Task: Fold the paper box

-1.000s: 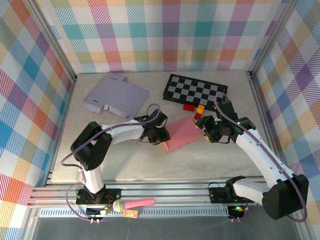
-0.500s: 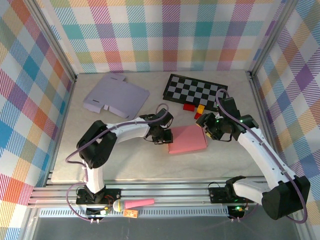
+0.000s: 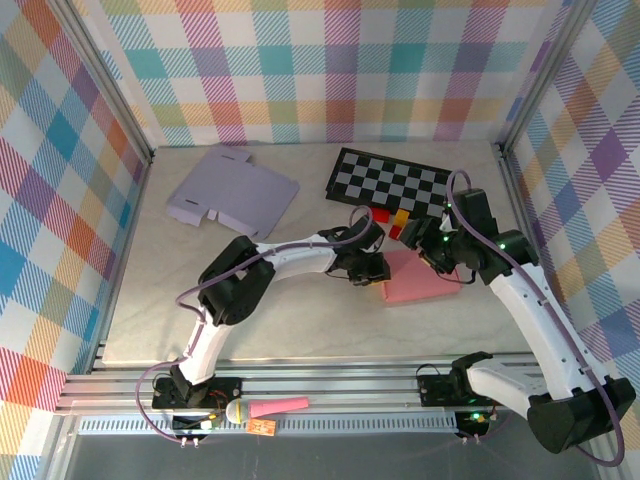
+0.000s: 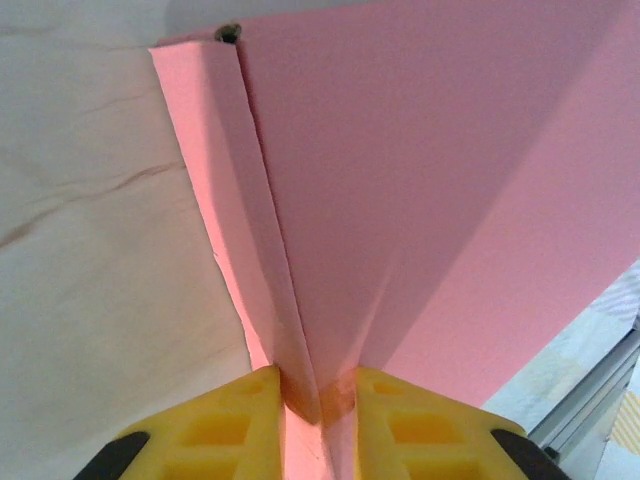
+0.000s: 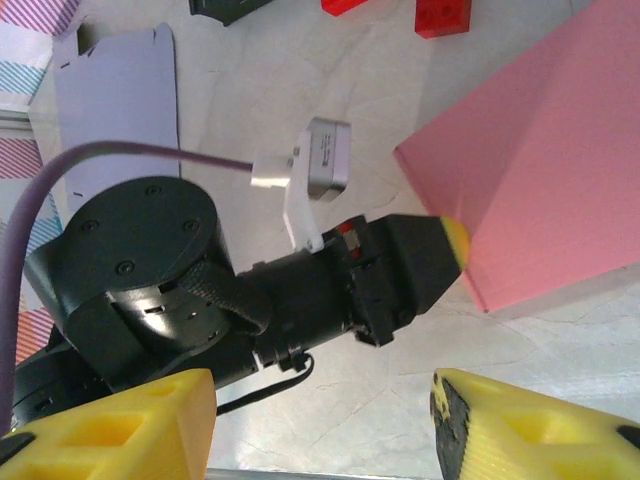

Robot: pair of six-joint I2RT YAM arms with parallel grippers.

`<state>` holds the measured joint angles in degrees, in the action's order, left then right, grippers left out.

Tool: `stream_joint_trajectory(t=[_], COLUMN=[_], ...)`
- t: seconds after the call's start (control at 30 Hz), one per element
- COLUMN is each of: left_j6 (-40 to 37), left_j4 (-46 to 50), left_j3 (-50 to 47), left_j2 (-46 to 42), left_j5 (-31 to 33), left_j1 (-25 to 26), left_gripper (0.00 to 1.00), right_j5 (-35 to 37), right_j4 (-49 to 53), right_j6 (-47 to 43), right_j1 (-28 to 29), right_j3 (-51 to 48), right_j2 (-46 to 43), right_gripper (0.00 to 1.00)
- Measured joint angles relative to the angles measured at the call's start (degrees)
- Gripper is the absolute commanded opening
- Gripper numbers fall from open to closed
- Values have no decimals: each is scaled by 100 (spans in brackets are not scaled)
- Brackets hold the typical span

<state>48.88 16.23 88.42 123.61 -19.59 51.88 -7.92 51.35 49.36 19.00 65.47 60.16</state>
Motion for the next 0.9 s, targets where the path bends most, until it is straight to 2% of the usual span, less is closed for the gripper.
stream_joint_trajectory(t=[0.33, 0.5, 0.63, 0.7, 0.77, 0.9], left_j6=[133, 103, 101, 79, -22, -315], left_j4=[-4, 186, 313, 367, 468, 691], left_j3=[179, 129, -267, -544, -804, -999], left_j2=[146, -46, -741, -1211, -1696, -2177], left_j5=[15, 188, 269, 267, 251, 214], left_j1=[55, 11, -186, -459, -966, -2524], left_gripper=[39, 40, 40, 40, 38, 35], right_j5=[-48, -186, -243, -278, -356, -632], right_j4=[39, -76, -223, -260, -321, -553], right_j6=[-232, -350, -426, -476, -520, -529], right_j1=[-22, -26, -26, -26, -26, -26], right_j3=[37, 66, 76, 90, 107, 109], right_j2=[-4, -31, -44, -37, -11, 133], right_gripper=[62, 63, 62, 62, 61, 59])
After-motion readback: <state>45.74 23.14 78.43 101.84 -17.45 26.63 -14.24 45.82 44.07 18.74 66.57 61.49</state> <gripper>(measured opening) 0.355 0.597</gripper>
